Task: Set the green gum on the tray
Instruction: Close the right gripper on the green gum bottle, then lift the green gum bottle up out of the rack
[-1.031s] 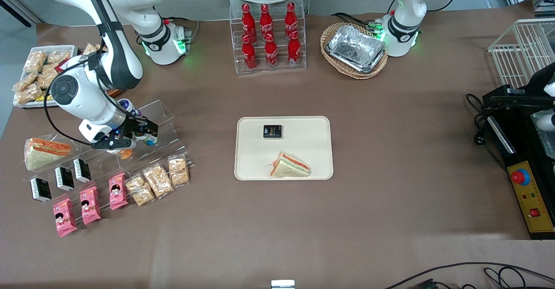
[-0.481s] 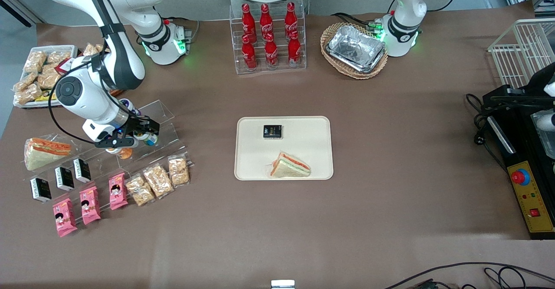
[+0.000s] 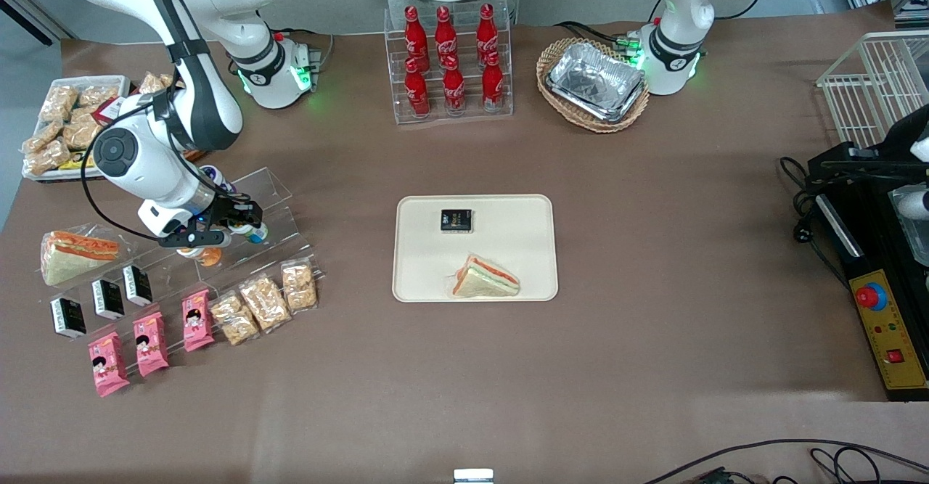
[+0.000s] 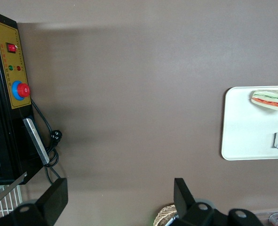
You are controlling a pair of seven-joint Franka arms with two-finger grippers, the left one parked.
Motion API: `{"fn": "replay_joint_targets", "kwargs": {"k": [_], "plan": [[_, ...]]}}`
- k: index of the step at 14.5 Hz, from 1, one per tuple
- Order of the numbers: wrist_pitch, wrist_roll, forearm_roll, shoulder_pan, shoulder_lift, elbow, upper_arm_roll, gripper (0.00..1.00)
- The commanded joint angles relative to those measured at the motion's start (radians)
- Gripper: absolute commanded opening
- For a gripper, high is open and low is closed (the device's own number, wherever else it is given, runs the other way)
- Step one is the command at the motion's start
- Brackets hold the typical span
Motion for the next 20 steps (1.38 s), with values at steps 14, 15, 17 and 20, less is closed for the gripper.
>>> {"fn": "replay_joint_targets", "kwargs": {"k": [14, 15, 17, 20], "plan": [[-0.737, -0.008, 0.015, 0.005, -0.062, 0.599, 0.021, 0.00], [-0.756, 0.053, 0.016, 0.005, -0.063, 0.619, 0.052, 0.00], [-0.799, 0.178, 0.034, 0.005, -0.062, 0.662, 0.137, 0.00], [-0.800, 0.434, 0.107, 0.005, -0.062, 0.679, 0.288, 0.00]]}}
